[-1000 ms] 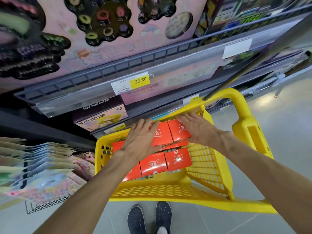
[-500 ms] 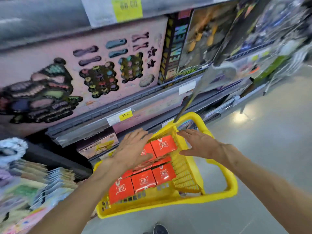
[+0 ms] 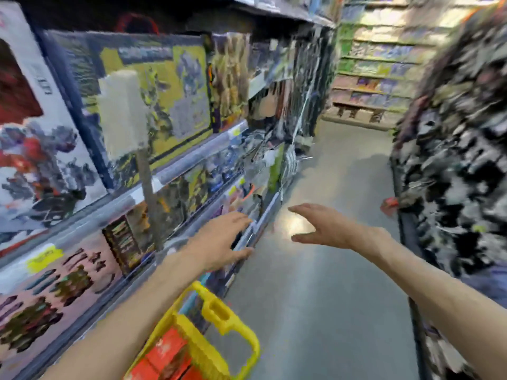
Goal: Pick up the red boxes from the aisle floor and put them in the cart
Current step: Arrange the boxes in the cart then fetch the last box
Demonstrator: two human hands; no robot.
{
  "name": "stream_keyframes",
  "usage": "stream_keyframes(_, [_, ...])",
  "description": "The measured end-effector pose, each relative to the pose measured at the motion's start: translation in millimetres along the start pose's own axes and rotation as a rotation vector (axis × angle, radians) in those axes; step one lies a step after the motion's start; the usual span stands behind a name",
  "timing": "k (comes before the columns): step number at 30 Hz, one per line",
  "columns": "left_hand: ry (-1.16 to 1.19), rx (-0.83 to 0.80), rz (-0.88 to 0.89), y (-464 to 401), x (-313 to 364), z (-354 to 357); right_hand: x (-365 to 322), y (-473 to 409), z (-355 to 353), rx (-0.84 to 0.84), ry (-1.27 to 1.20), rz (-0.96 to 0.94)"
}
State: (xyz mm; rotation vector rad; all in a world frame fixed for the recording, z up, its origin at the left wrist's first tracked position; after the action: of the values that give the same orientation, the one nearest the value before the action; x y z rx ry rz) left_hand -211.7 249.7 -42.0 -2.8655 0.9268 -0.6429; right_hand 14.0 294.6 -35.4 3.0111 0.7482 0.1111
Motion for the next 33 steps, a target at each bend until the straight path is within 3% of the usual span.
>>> stream_keyframes(5, [-0.091,-0.006,0.114,-128,51,10,129,50,-44,0.062,0.050,0.193])
stream_keyframes(16, [-0.022,-0.045,0.221,-418,102,90,409,72,-39,0.136,0.061,0.425])
stream_keyframes(22, [-0.014,-0.033,0.259,-561,94,122,533,14,-33,0.142,0.046,0.475])
stream_keyframes(33, [0.011,-0.046,0.319,-870,25,151,767,-172,-28,0.155,0.042,0.562])
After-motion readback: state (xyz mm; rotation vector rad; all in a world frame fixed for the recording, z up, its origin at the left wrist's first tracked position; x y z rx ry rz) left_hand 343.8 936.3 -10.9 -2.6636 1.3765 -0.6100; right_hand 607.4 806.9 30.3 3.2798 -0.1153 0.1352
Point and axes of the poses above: each hand's wrist, its own y-axis away from the middle knuckle, its own z-axis out of the palm, x = y × z, the point moved 7 cm from there along -y, towards the middle knuckle, and after that the axes turned 10 degrees about y, right-handed, at the moved point
